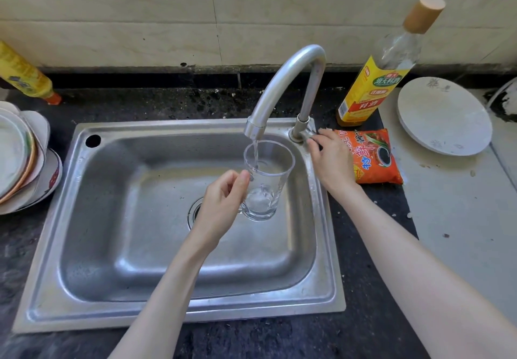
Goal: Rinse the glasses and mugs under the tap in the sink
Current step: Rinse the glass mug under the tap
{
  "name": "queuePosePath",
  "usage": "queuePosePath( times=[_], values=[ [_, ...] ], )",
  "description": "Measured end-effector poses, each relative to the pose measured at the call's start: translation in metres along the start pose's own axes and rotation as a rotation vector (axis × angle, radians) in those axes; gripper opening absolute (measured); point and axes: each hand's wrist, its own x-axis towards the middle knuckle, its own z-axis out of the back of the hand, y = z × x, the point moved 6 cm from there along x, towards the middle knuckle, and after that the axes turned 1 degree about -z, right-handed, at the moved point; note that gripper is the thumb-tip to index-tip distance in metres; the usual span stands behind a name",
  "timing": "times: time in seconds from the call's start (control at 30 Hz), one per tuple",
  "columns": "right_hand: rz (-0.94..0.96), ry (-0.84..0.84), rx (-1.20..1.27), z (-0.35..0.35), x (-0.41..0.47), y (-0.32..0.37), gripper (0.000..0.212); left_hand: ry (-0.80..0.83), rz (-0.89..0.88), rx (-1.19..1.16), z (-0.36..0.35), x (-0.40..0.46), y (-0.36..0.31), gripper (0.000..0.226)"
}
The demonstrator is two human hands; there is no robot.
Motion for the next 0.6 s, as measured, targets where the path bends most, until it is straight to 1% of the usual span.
queuePosePath(
  times=[0.07,0.23,0.4,0.47,0.53,0.57,0.6],
  values=[
    [0.007,-0.021,-0.014,-0.002,0.002,-0.002,0.029,-0.003,0.01,-0.002,-0.001,0.0,0.0,0.035],
    [-0.089,-0.052,-0.01,0.002,0.015,-0.011,0.032,-0.03,0.033,-0.015,-0.002,0.001,0.001,0.038],
    [-0.187,-0.005,0.092,0.004,0.017,-0.014,0.035,-0.058,0.066,-0.081,-0.001,0.004,0.003,0.04],
    [-0.247,-0.002,0.168,0.003,0.012,-0.015,0.031,-0.08,0.108,-0.198,-0.002,0.003,0.008,0.039],
    [-0.286,-0.062,0.188,0.01,-0.005,-0.009,0.037,-0.122,0.177,-0.385,-0.002,0.002,0.017,0.035],
    [-0.249,-0.122,0.202,0.015,-0.018,-0.002,0.039,-0.143,0.225,-0.483,-0.001,0.0,0.022,0.035],
    [-0.191,-0.133,0.227,0.019,-0.032,0.007,0.036,-0.156,0.279,-0.573,0.0,-0.002,0.028,0.036]
  ],
)
